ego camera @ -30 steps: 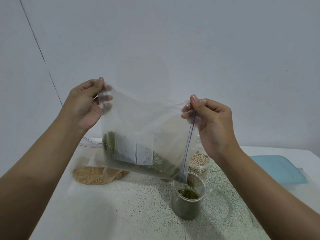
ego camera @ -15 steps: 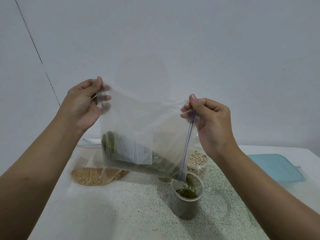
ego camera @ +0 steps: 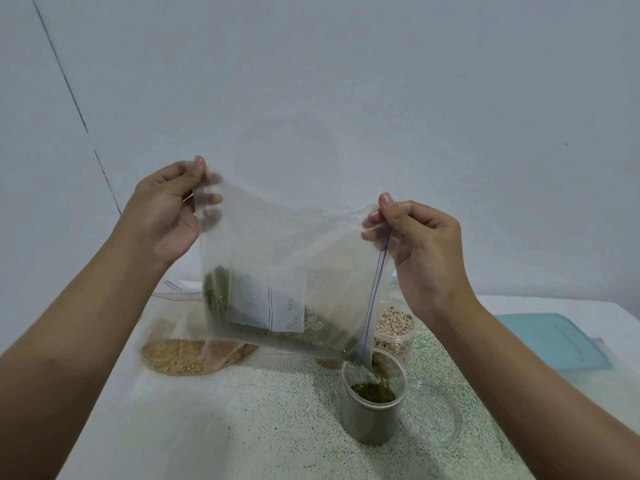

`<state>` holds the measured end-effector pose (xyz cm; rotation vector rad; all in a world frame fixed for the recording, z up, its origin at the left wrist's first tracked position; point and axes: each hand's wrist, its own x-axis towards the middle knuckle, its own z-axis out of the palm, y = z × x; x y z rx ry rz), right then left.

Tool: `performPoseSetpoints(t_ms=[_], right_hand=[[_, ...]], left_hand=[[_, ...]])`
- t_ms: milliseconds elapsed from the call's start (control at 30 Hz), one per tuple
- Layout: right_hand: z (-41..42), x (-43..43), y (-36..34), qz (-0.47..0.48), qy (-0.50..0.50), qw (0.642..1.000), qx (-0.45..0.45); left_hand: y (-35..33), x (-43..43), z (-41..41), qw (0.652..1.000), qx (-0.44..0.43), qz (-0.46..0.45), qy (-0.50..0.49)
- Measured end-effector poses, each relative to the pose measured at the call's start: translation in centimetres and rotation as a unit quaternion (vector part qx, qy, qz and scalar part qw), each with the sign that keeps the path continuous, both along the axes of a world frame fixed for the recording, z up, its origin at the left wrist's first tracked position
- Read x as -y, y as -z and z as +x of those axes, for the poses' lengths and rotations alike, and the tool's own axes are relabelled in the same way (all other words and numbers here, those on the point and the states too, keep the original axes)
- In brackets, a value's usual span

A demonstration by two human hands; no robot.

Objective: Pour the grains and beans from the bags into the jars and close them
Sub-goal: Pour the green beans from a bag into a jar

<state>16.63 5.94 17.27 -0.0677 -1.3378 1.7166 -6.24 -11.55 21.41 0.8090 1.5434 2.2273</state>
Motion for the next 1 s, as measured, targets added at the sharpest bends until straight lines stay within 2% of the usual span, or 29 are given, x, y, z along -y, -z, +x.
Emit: performPoseSetpoints(t_ms=[1000], right_hand=[[0.09,0.21,-0.25,-0.010,-0.003,1.000,-0.004]], left_hand=[[-0.31,-0.06,-0.09,1.000,0.002,-0.003,0.012]])
